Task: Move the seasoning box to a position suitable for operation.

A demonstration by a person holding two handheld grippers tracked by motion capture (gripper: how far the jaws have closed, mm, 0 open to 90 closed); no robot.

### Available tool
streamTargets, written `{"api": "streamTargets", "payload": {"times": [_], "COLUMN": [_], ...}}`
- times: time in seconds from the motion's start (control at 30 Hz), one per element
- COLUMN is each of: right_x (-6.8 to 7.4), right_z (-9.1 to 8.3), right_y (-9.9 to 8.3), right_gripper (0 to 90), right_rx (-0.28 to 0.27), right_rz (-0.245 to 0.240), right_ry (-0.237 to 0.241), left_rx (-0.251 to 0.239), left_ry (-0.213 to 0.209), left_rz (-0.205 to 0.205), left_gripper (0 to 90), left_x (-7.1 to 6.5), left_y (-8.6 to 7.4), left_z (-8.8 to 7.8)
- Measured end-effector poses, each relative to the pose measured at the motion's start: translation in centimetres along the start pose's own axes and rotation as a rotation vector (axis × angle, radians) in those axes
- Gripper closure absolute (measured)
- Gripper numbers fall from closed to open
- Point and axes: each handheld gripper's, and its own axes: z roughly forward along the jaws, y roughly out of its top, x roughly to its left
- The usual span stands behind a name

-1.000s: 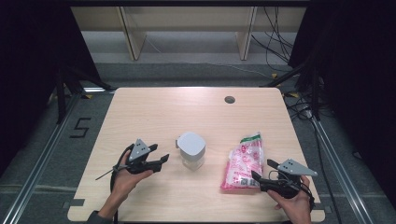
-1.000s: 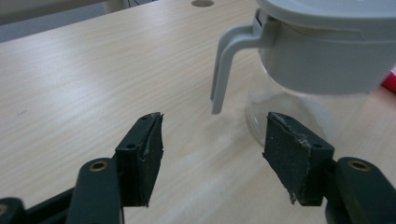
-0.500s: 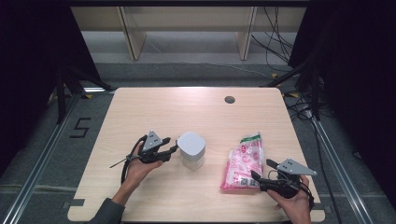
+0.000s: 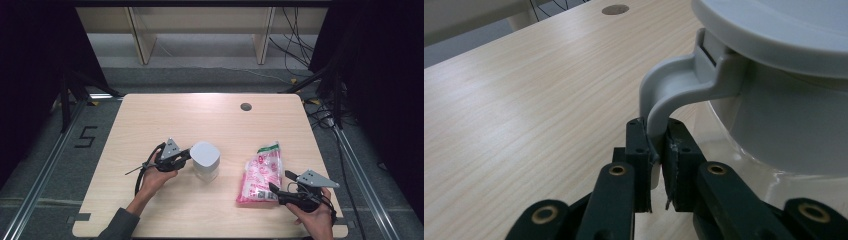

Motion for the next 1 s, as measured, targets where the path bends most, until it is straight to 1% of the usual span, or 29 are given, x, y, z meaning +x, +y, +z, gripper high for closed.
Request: {"api": "streamTargets", "payload": {"times": [0.03, 0.07, 0.1, 0.13, 0.17, 0.2, 0.23, 0.27, 0.3, 0.33, 0.37, 0.43, 0.5, 0.53, 0.6, 0.63, 0.67, 0.7, 0.73, 0.77, 0.8, 0.83, 0.87, 0.9, 0.97, 1.0], "right_x": [0.0, 0.1, 0.0, 0.1, 0.0, -0.1, -0.1, -0.1, -0.1, -0.1, -0.1, -0.1, 0.3, 0.3, 0.0, 0.1, 0.1, 0.1, 0.1, 0.1, 0.1, 0.1, 0.1, 0.1, 0.1, 0.1], "right_z": [0.0, 0.0, 0.0, -0.1, -0.1, 0.0, 0.0, 0.0, -0.1, -0.1, -0.1, -0.1, -0.3, -0.2, -0.1, -0.2, -0.2, -0.2, -0.2, -0.2, -0.2, -0.2, -0.2, -0.1, -0.2, -0.2], "right_y": [0.0, 0.0, 0.0, 0.0, 0.0, 0.0, 0.0, 0.0, 0.0, 0.0, 0.0, 0.1, 0.0, 0.0, 0.1, 0.1, 0.1, 0.1, 0.1, 0.1, 0.1, 0.1, 0.1, 0.1, 0.1, 0.1], "right_gripper": [24.5, 24.5, 24.6, 24.6, 24.6, 24.6, 24.6, 24.6, 24.7, 24.7, 24.8, 24.7, 24.8, 24.8, 24.8, 24.8, 24.8, 24.8, 24.8, 24.8, 24.8, 24.8, 24.8, 24.8, 24.8, 24.8], "right_rx": [-0.001, 0.003, 0.002, 0.002, 0.009, -0.006, -0.003, -0.003, -0.002, -0.003, -0.002, -0.006, 0.012, 0.003, 0.002, 0.014, 0.011, 0.007, 0.005, 0.01, 0.012, 0.012, 0.012, -0.001, 0.014, 0.012], "right_rz": [-0.003, 0.006, -0.002, -0.001, -0.008, -0.024, -0.026, -0.026, -0.031, -0.031, -0.033, -0.031, 0.015, 0.014, -0.014, -0.017, -0.018, -0.01, -0.007, -0.016, -0.017, -0.019, -0.018, -0.009, -0.018, -0.02], "right_ry": [-0.006, 0.0, -0.003, -0.004, -0.004, -0.011, -0.012, -0.012, -0.013, -0.013, -0.014, -0.013, 0.0, 0.0, -0.005, -0.006, -0.003, 0.0, 0.003, -0.004, -0.007, -0.006, -0.006, -0.005, -0.008, -0.005], "left_rx": [0.002, -0.001, 0.0, 0.0, 0.001, 0.002, -0.001, -0.001, 0.003, 0.007, 0.005, 0.01, 0.012, 0.017, 0.018, 0.016, 0.024, 0.023, 0.022, 0.025, 0.022, 0.026, 0.031, 0.03, 0.033, 0.037], "left_ry": [0.015, 0.015, 0.019, 0.019, 0.016, 0.012, 0.011, 0.011, 0.017, 0.009, -0.002, -0.001, -0.007, -0.012, -0.014, -0.019, -0.024, -0.029, -0.038, -0.046, -0.048, -0.051, -0.053, -0.056, -0.064, -0.068], "left_rz": [0.016, 0.011, 0.003, 0.003, 0.009, -0.004, -0.011, -0.011, -0.005, -0.013, -0.012, -0.01, -0.007, -0.019, -0.02, -0.02, -0.015, 0.006, -0.029, -0.032, -0.025, -0.029, -0.028, -0.029, -0.031, -0.022], "left_gripper": [81.9, 82.0, 82.0, 82.0, 82.0, 82.1, 82.2, 82.2, 82.3, 82.3, 82.3, 82.3, 82.5, 82.6, 82.7, 82.7, 82.6, 82.3, 82.4, 82.5, 82.4, 82.4, 82.3, 82.1, 81.8, 81.8], "left_x": [0.0, -0.1, -0.1, -0.1, -0.1, -0.2, -0.3, -0.3, -0.5, -0.6, -0.7, -1.1, -1.3, -1.5, -1.6, -1.9, -2.0, -2.0, -2.2, -2.2, -2.3, -2.5, -2.6, -2.8, -2.9, -2.9], "left_y": [0.0, 0.0, -0.1, -0.1, -0.2, -0.3, -0.4, -0.4, -0.6, -0.7, -0.8, -1.1, -1.3, -1.5, -1.6, -1.8, -1.9, -1.9, -2.1, -2.1, -2.2, -2.3, -2.4, -2.6, -2.8, -2.9], "left_z": [-0.1, -0.1, -0.2, -0.2, -0.4, -0.6, -0.8, -0.8, -1.3, -1.5, -1.8, -2.4, -3.0, -3.2, -3.4, -3.7, -3.9, -4.0, -4.1, -4.2, -4.3, -4.4, -4.4, -4.5, -4.5, -4.5]}}
